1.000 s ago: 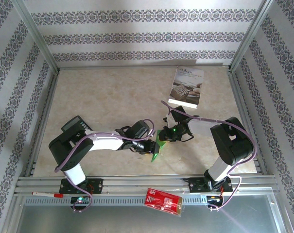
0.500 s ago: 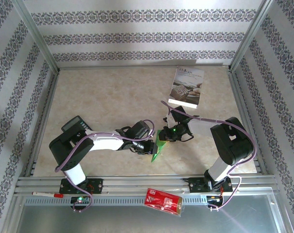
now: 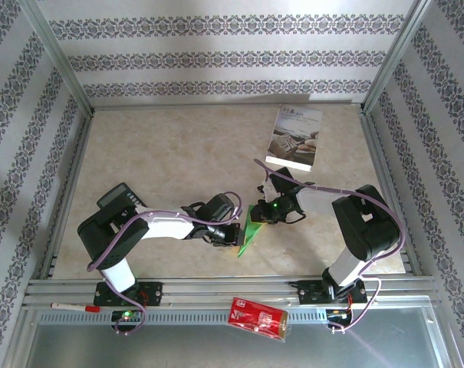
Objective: Fold a paper plane with a square sheet of paper (pick it up from the middle)
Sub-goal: Fold the wing for the fifth time at the center of the table.
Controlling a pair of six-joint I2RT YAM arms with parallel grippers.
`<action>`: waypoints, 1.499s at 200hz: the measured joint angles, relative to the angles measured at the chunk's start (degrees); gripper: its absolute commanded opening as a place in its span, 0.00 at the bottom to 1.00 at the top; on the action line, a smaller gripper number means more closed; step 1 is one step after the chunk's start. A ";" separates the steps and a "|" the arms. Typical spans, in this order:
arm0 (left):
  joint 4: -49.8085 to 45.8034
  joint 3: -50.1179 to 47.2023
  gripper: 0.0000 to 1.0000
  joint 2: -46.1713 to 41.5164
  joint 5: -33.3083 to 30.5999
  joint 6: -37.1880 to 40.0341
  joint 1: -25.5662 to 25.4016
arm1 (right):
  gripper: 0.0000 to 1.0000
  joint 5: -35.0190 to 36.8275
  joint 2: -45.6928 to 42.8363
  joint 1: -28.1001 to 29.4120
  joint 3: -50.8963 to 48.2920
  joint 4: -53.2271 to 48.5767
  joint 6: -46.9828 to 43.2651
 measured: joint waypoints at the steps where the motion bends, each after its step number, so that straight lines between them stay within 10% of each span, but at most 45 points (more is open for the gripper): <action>1: 0.07 -0.07 0.11 0.00 0.00 -0.04 0.00 | 0.22 -0.02 0.00 0.00 0.00 0.00 0.00; 137: 2.56 -1.66 0.07 -0.02 0.22 -1.29 0.31 | 0.22 -0.07 0.11 0.00 0.13 -0.04 0.00; 300: -2.21 4.46 0.45 -0.15 -3.23 1.49 -0.07 | 0.21 -0.11 0.31 -0.02 0.11 0.11 0.00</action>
